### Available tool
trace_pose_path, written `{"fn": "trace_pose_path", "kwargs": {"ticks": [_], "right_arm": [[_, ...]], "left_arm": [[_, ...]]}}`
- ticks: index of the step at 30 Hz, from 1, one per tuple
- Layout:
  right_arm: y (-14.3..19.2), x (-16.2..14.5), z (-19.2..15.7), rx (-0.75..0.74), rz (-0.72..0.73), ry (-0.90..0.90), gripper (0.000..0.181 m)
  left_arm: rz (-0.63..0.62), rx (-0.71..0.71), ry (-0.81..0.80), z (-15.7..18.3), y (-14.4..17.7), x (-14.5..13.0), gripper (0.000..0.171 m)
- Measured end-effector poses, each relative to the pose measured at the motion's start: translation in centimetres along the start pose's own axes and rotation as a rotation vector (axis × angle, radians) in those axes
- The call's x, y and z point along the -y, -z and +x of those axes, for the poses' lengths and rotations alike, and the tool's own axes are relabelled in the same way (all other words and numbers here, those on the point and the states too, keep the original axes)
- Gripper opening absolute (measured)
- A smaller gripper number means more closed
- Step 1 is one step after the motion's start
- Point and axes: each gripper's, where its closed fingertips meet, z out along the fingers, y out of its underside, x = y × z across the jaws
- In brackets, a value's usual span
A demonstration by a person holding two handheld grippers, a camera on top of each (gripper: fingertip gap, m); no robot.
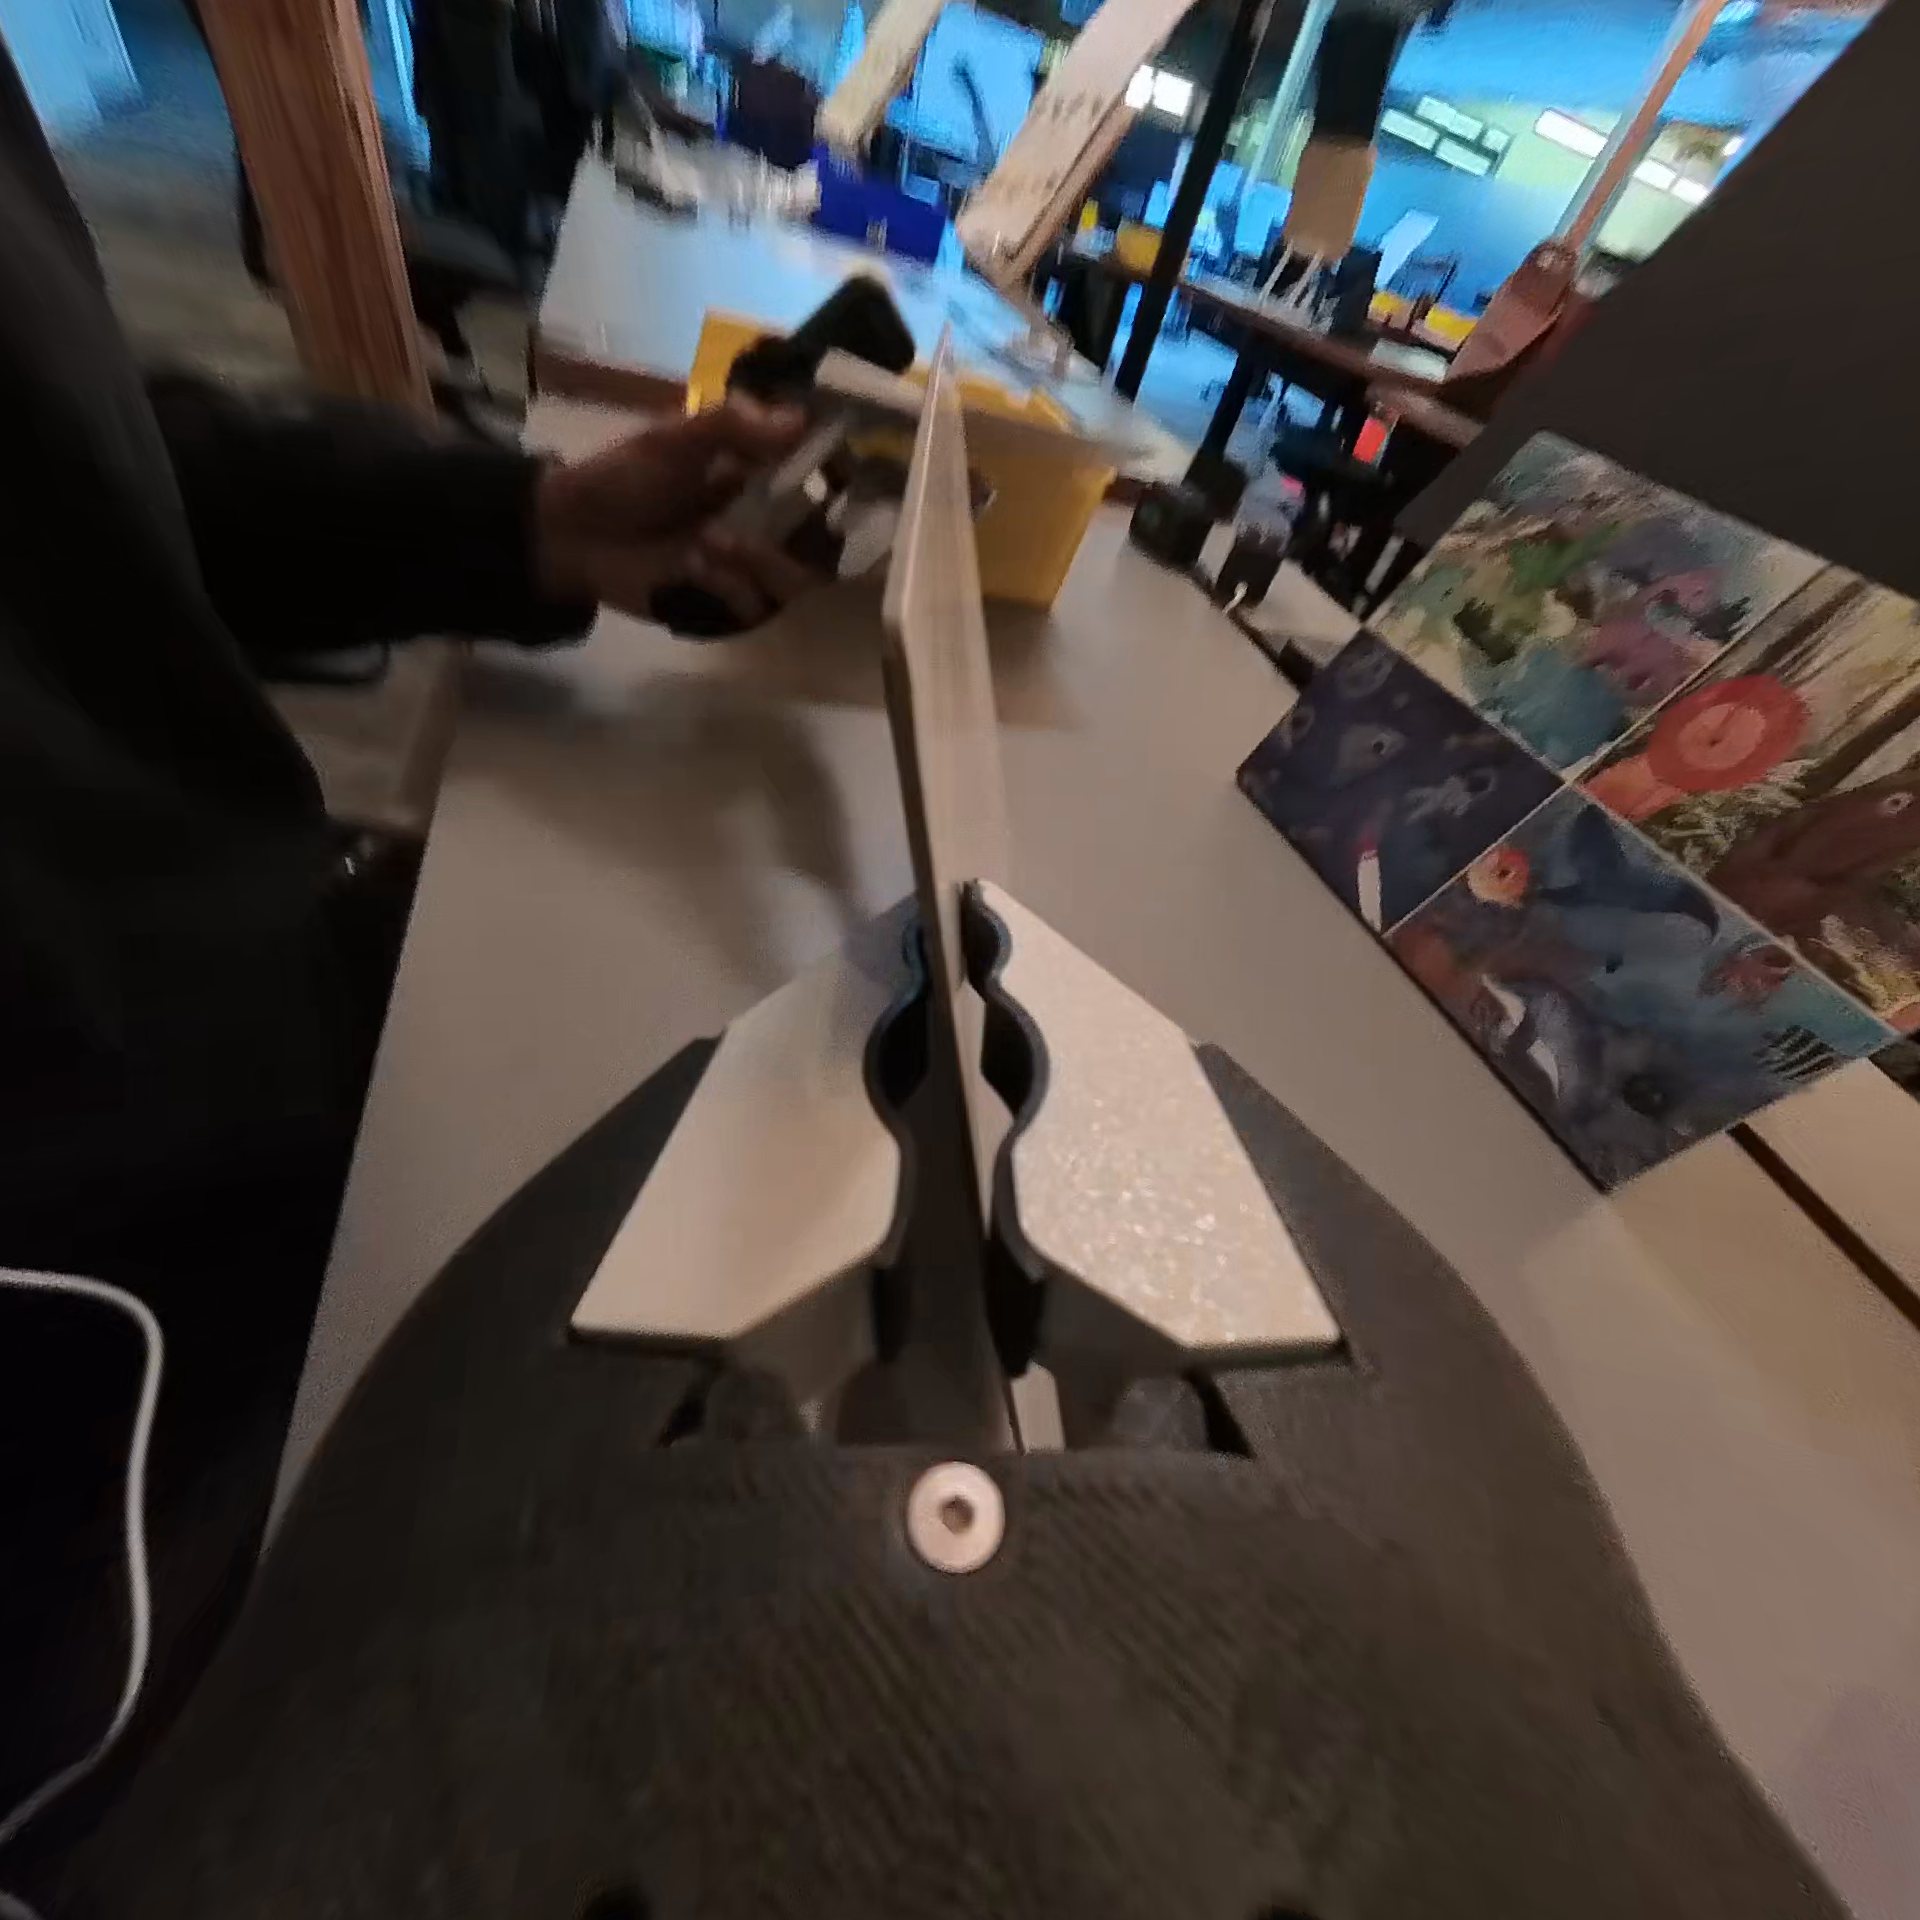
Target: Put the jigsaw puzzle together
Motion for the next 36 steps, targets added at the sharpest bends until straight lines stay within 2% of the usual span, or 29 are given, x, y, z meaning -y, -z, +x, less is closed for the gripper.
{"fn": "trace_pose_path", "kwargs": {"ticks": [2,4,8,11,13,16,19,23,26,30,33,36], "right_arm": [[-0.5,-1.6,-0.9,0.005,-0.067,0.034,0.002],[-0.6,-2.5,-0.9,0.000,-0.070,-0.006,0.004],[0.2,-5.0,0.3,-0.030,-0.118,-0.154,0.023],[1.1,-7.7,1.0,-0.099,-0.201,-0.293,0.033],[1.6,-8.7,1.6,-0.156,-0.204,-0.381,0.037],[2.6,-9.5,2.3,-0.213,-0.177,-0.509,0.041],[3.0,-9.3,2.9,-0.269,-0.096,-0.587,0.043],[2.0,-9.4,2.5,-0.168,-0.078,-0.620,0.062],[1.5,-9.1,2.9,-0.133,-0.070,-0.626,0.064],[1.2,-8.8,2.2,-0.091,-0.145,-0.608,0.066],[0.9,-8.9,1.0,-0.079,-0.185,-0.576,0.068],[1.4,-9.1,-0.2,-0.100,-0.215,-0.535,0.069]], "left_arm": [[-0.001,0.023,0.021,-1.0,1.1,-0.9,0.038],[-0.069,0.077,-0.008,-2.0,1.6,-2.0,0.043],[-0.224,0.176,-0.112,-3.0,1.6,-3.3,0.047],[-0.337,0.246,-0.185,-3.8,1.3,-4.7,0.047],[-0.375,0.274,-0.188,-4.6,1.2,-5.6,0.046],[-0.419,0.261,-0.100,-4.8,1.5,-7.6,0.041],[-0.400,0.270,-0.012,-4.1,2.1,-9.4,0.040],[-0.407,0.310,0.065,-3.7,2.3,-12.2,0.041],[-0.445,0.339,0.068,-3.4,1.8,-13.3,0.043],[-0.527,0.418,0.023,-3.9,2.0,-15.0,0.054],[-0.508,0.420,0.034,-3.6,2.2,-15.2,0.065],[-0.478,0.508,-0.014,-3.8,3.7,-14.4,0.066]]}}
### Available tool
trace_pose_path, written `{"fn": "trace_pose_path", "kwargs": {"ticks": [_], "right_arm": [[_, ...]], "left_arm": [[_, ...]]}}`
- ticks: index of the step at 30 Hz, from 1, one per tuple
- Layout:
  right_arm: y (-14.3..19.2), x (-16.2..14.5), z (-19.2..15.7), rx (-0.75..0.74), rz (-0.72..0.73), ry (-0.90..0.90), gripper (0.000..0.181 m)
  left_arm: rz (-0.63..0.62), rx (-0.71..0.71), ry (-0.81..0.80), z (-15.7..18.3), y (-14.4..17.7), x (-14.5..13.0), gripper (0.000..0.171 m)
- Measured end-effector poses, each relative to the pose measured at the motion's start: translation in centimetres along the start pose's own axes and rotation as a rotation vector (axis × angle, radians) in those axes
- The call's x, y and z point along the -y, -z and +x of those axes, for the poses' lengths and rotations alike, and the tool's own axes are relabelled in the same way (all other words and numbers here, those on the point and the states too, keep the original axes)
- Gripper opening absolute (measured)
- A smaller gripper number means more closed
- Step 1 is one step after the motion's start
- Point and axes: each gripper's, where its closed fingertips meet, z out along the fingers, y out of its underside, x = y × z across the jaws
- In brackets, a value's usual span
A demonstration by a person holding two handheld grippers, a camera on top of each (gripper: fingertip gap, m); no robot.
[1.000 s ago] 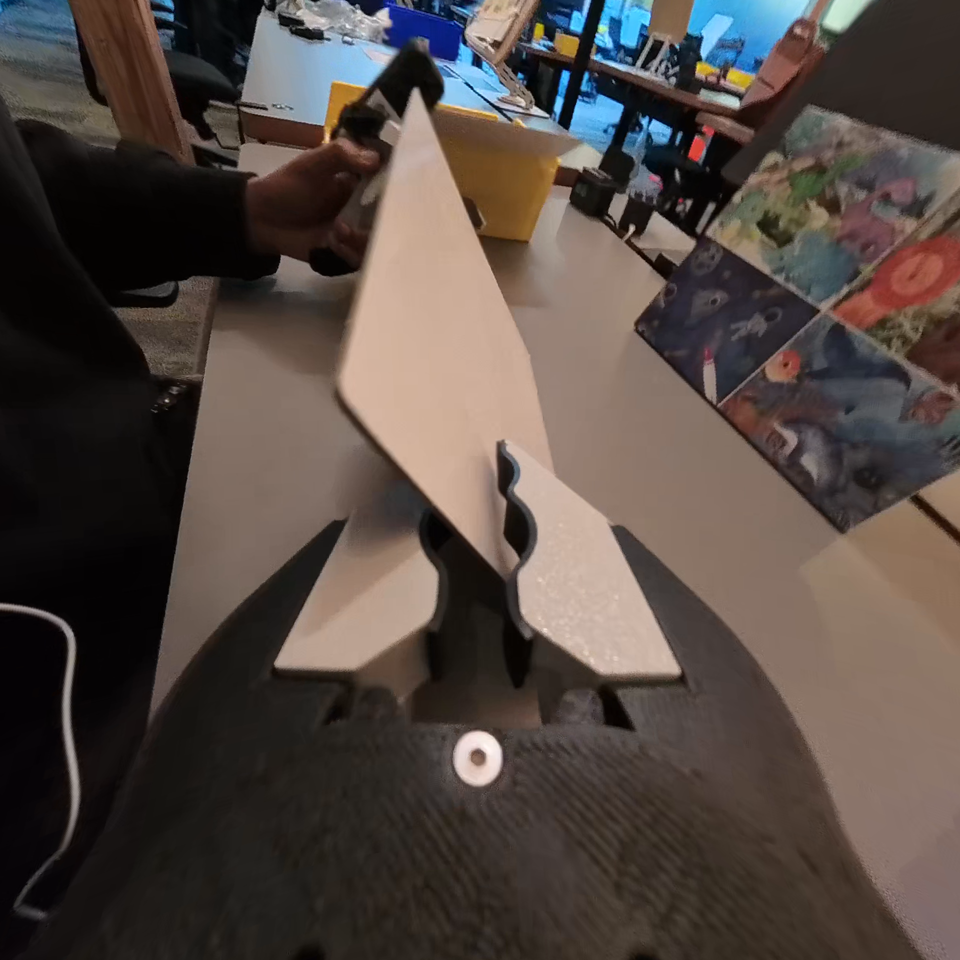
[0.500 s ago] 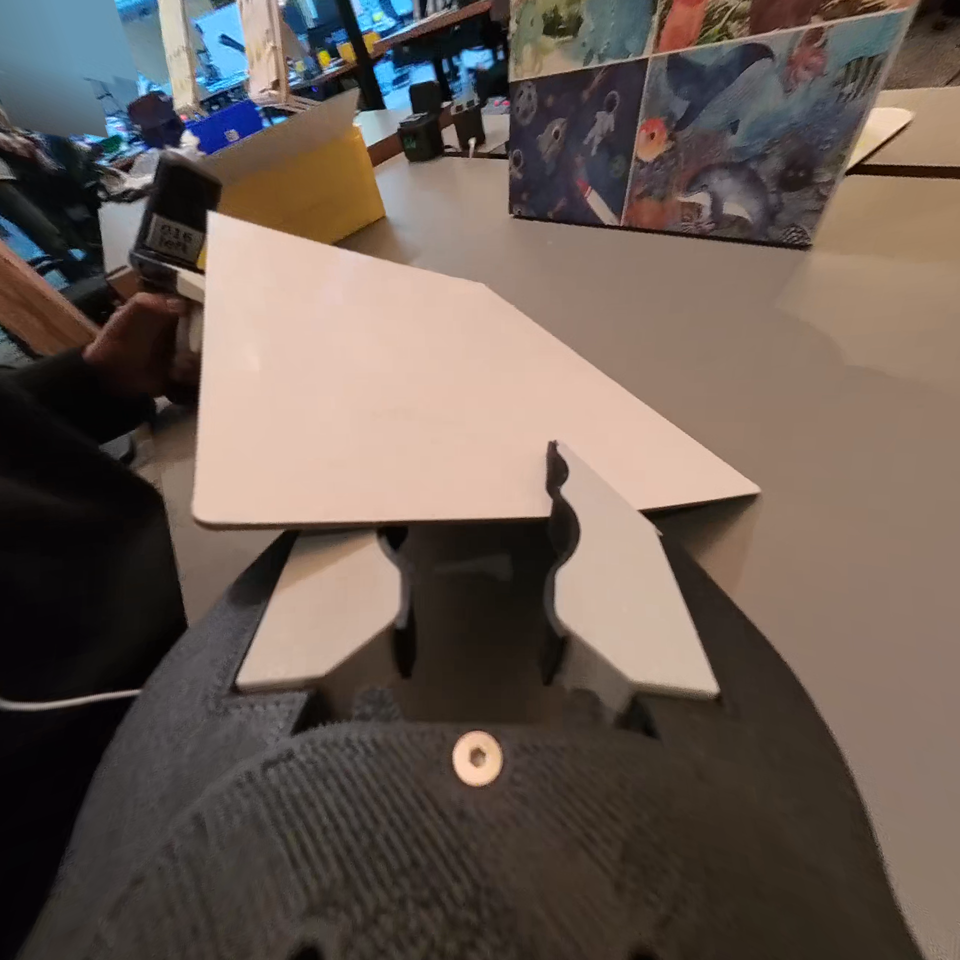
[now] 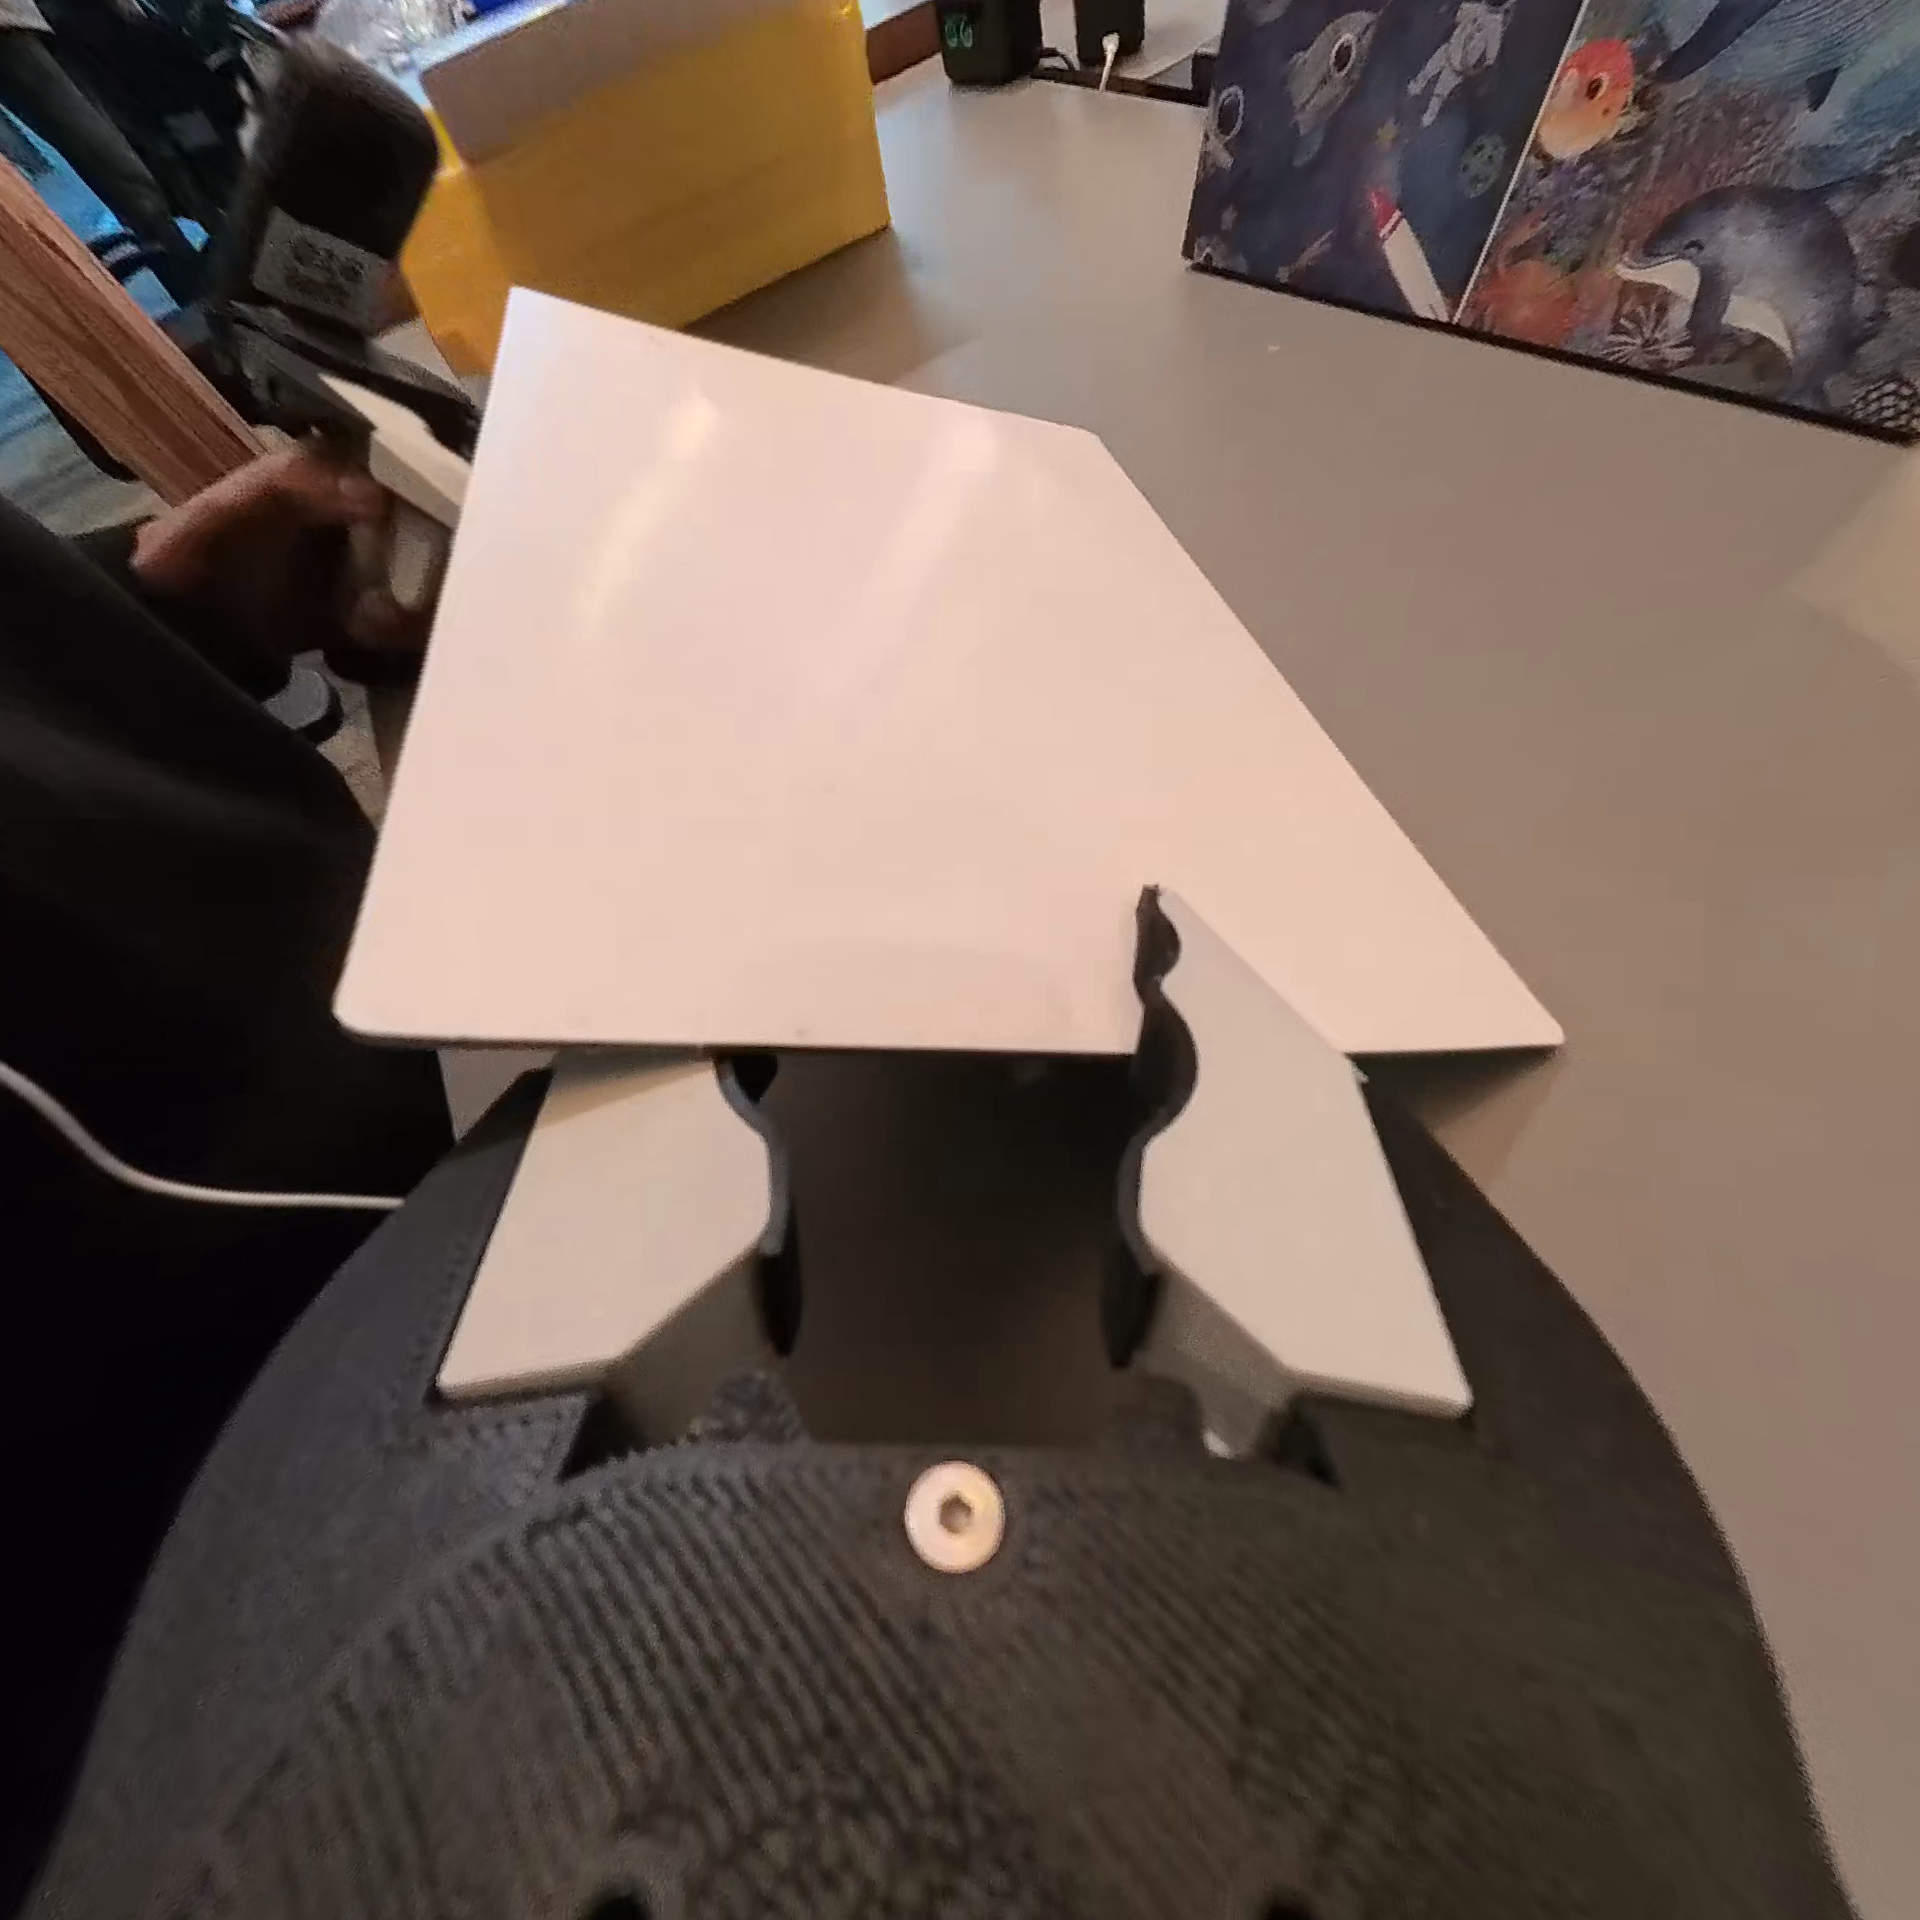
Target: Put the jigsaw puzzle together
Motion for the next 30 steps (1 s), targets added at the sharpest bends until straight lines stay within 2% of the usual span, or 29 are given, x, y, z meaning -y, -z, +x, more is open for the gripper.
{"fn": "trace_pose_path", "kwargs": {"ticks": [4,6,10,12,15,17,19,21,26,28,30], "right_arm": [[1.4,-1.2,-0.9,-0.070,-0.057,0.054,0.076],[1.8,-2.1,-0.7,-0.128,-0.117,0.096,0.087],[0.5,-3.5,-0.2,-0.175,-0.254,0.211,0.098],[-0.8,-3.0,1.2,-0.244,-0.286,0.267,0.096],[-1.7,-3.0,3.7,-0.337,-0.393,0.301,0.104],[-1.1,-4.0,4.8,-0.375,-0.503,0.324,0.115],[0.1,-4.7,5.5,-0.402,-0.548,0.346,0.115],[1.4,-4.6,5.9,-0.434,-0.528,0.330,0.115],[3.0,-1.4,5.9,-0.540,-0.310,0.289,0.100],[2.0,0.7,5.2,-0.544,-0.212,0.316,0.098],[0.2,3.5,4.5,-0.550,-0.111,0.386,0.097]], "left_arm": [[0.078,0.120,-0.017,-0.8,2.8,0.0,0.067],[0.110,0.167,-0.041,-1.1,3.9,0.4,0.068],[0.193,0.242,-0.156,-0.5,5.5,2.8,0.068],[0.223,0.275,-0.228,0.1,6.0,4.3,0.070],[0.244,0.328,-0.338,0.8,6.3,6.5,0.077],[0.231,0.343,-0.382,1.5,5.9,7.7,0.083],[0.217,0.355,-0.406,1.8,5.2,8.5,0.089],[0.191,0.352,-0.423,1.9,4.1,8.7,0.091],[0.091,0.319,-0.460,1.8,-0.8,8.2,0.096],[0.026,0.367,-0.497,0.5,-3.0,8.4,0.100],[-0.020,0.505,-0.589,-2.2,-5.0,10.0,0.117]]}}
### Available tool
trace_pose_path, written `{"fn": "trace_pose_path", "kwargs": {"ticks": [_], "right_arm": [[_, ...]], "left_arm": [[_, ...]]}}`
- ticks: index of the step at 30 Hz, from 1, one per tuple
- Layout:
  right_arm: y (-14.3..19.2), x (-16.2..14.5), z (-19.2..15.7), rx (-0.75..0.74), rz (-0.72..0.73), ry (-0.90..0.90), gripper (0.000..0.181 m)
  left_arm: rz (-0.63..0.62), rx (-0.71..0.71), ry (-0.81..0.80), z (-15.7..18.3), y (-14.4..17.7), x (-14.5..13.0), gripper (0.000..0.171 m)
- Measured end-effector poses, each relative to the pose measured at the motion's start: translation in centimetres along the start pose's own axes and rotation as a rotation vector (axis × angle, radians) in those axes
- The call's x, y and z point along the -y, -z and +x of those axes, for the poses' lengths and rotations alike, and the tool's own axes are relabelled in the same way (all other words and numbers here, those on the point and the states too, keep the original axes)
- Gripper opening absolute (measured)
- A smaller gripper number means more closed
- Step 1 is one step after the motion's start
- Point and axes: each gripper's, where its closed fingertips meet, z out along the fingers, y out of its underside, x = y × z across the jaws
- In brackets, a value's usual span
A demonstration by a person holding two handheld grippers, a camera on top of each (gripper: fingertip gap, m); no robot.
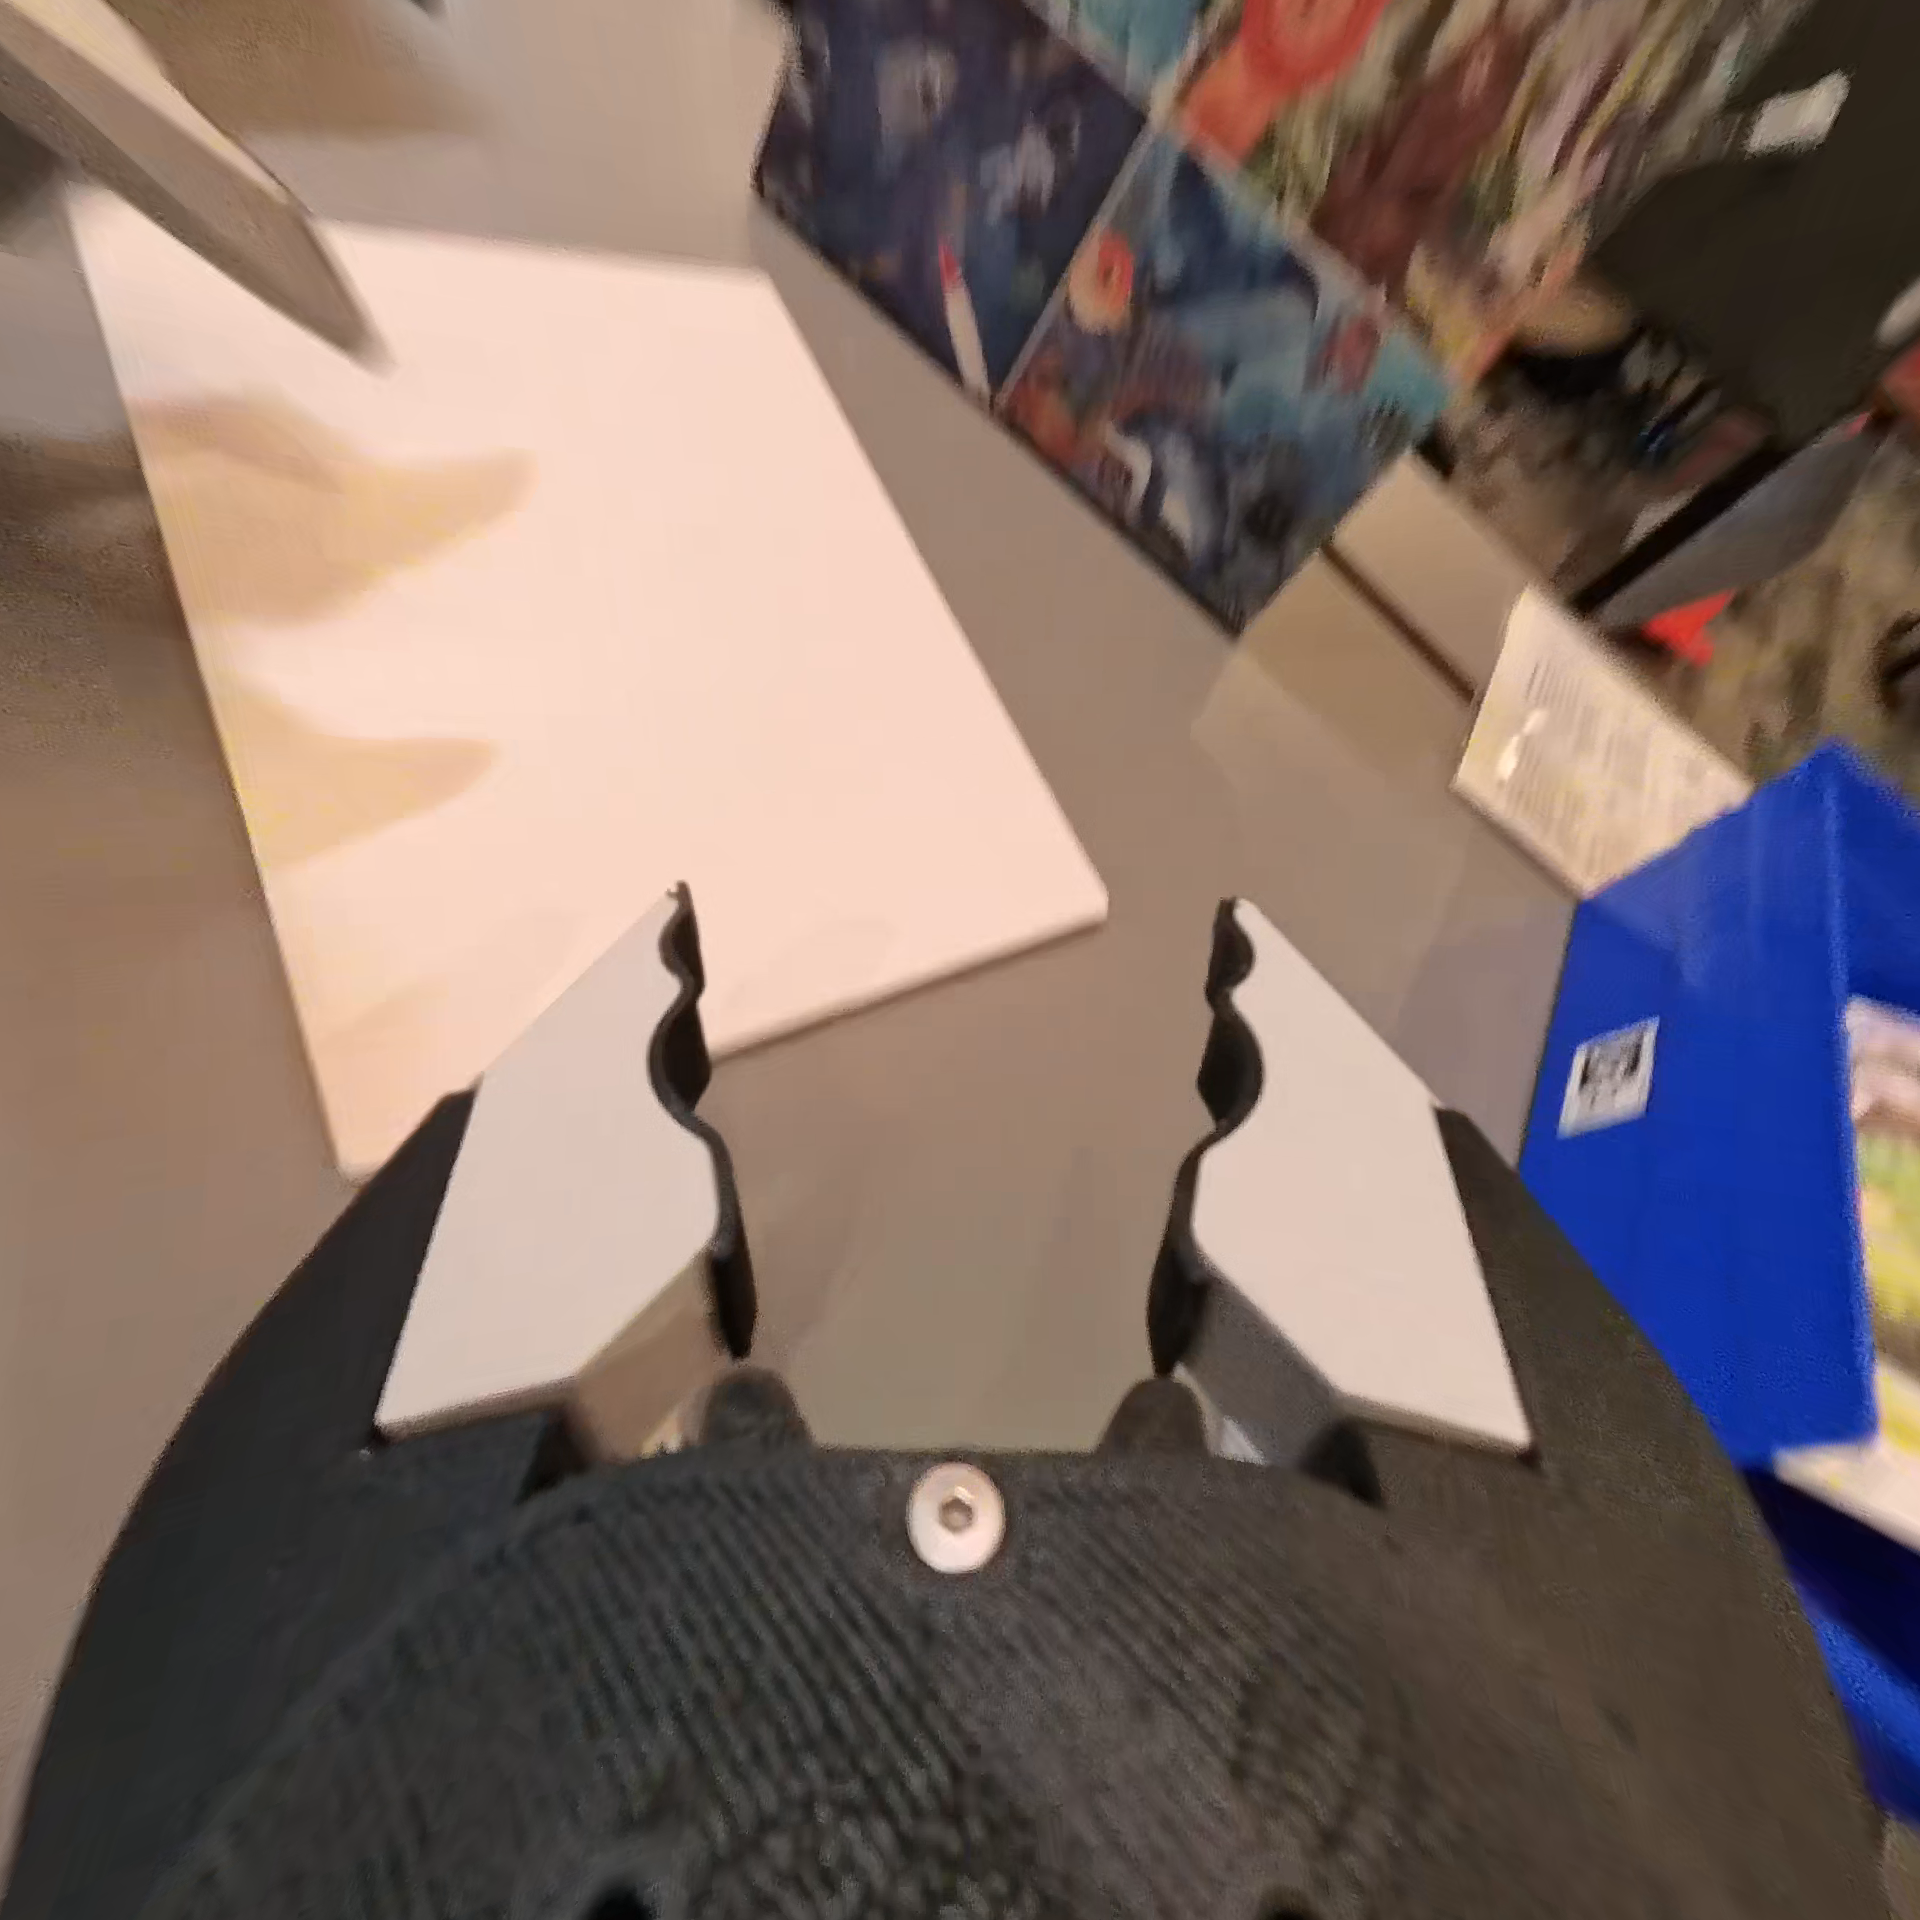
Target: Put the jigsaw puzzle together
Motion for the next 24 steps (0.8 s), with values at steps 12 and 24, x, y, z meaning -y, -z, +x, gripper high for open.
{"fn": "trace_pose_path", "kwargs": {"ticks": [12,24], "right_arm": [[-6.3,19.8,-3.6,0.087,0.727,0.034,0.006],[-10.4,17.8,-7.8,0.232,0.732,-0.076,0.000]], "left_arm": [[-0.135,0.303,-0.041,-10.0,-11.3,3.1,0.000],[-0.081,0.388,-0.058,-12.4,-9.4,3.2,0.000]]}}
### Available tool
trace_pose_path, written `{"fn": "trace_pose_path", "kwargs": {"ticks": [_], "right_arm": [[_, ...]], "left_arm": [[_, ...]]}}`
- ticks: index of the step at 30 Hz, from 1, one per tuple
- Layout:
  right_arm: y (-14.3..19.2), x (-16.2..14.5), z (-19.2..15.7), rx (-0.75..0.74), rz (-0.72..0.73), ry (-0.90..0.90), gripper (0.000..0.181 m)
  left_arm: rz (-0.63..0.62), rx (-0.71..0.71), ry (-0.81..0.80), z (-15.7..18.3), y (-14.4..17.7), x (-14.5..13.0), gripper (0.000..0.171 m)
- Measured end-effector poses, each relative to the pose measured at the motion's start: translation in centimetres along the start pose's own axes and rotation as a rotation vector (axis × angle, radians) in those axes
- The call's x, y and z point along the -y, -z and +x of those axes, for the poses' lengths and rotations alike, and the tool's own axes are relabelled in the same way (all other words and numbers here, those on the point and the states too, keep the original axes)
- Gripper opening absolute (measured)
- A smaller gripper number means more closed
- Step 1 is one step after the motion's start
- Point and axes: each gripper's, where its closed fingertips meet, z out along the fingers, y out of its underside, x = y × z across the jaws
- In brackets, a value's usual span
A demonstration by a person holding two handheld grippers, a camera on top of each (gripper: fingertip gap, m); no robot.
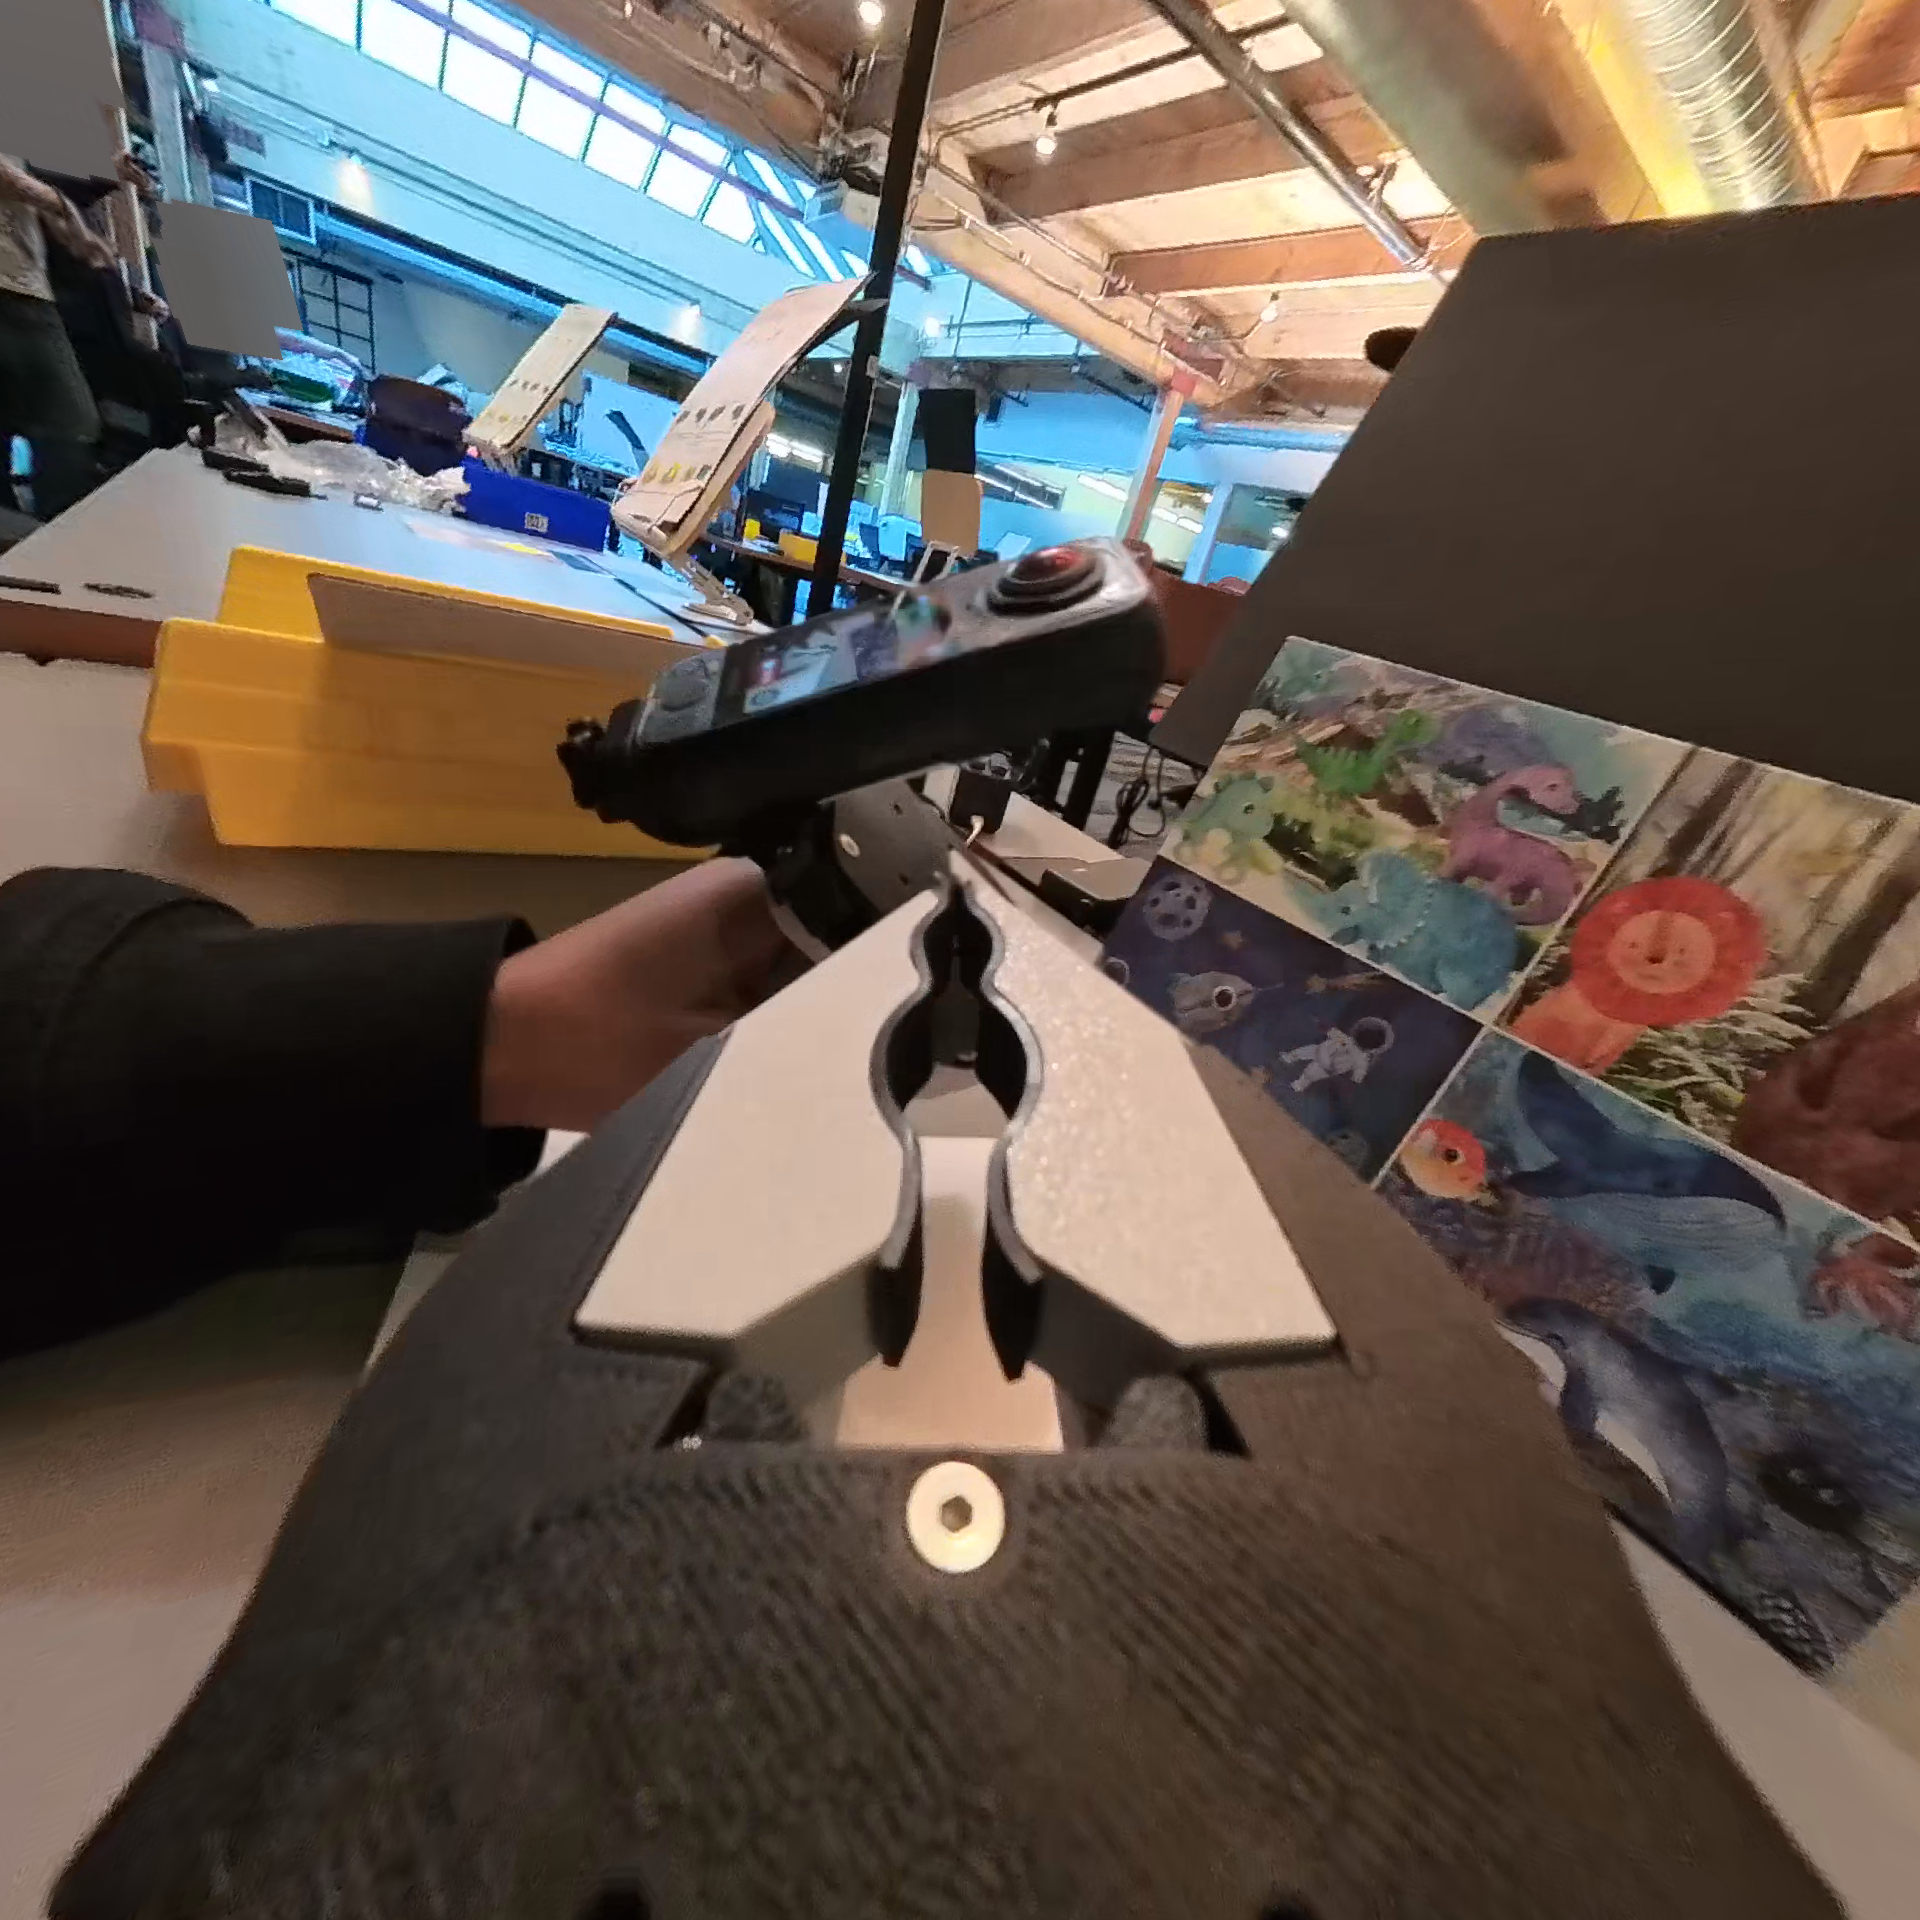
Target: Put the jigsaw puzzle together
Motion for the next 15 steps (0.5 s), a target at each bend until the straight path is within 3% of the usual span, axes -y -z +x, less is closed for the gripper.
{"fn": "trace_pose_path", "kwargs": {"ticks": [9,15], "right_arm": [[0.1,-0.5,-0.8,0.034,-0.009,-0.037,0.000],[0.9,-0.5,1.4,-0.028,-0.010,-0.009,0.000]], "left_arm": [[-0.027,0.028,-0.027,-0.1,-0.2,-0.5,0.000],[0.048,0.044,-0.075,0.8,1.6,1.7,0.000]]}}
